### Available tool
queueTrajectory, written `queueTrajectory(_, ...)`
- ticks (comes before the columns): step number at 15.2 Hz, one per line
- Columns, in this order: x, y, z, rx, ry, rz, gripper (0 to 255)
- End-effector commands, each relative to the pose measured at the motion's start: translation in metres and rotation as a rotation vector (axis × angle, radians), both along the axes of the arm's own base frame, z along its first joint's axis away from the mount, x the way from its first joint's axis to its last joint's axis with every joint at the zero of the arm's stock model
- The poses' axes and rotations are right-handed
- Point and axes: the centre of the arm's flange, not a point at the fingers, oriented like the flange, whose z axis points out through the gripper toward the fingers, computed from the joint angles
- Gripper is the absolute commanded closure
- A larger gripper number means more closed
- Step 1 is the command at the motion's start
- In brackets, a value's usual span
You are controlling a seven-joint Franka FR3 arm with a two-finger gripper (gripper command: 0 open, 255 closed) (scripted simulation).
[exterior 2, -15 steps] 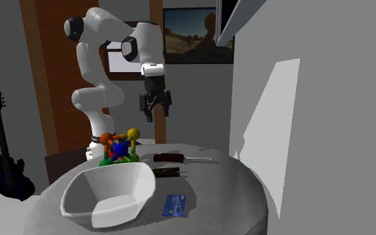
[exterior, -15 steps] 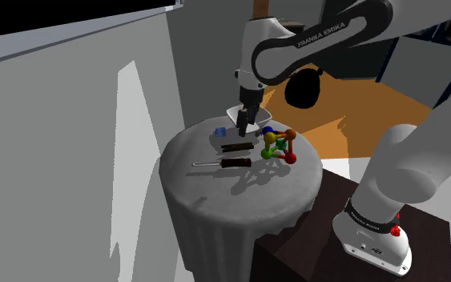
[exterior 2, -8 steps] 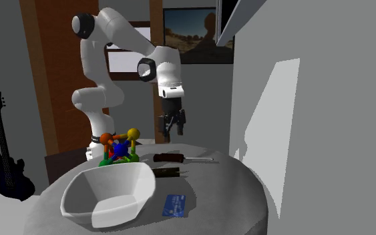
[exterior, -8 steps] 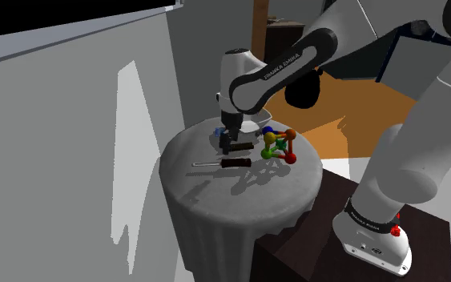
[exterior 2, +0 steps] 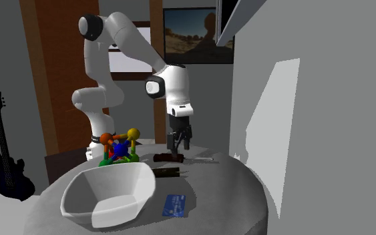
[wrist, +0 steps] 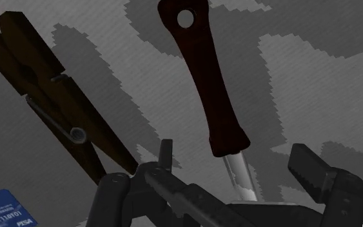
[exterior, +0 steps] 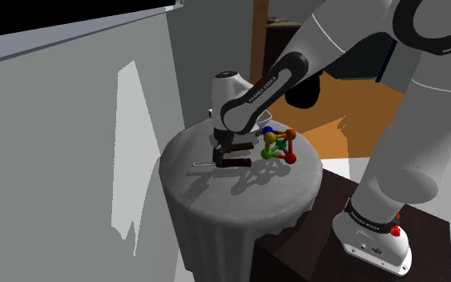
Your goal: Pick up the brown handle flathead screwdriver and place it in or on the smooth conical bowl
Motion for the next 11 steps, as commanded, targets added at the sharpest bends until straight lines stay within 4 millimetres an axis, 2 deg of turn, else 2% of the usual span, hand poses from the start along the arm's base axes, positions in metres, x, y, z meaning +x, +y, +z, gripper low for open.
queueTrajectory(1, 0.001, 0.001, -0.010, 0.000, -0.001, 0.000, 0)
queueTrajectory(3, 0.002, 0.001, -0.024, 0.000, -0.001, 0.000, 0)
queueTrajectory(11, 0.002, 0.001, -0.023, 0.000, -0.001, 0.000, 0)
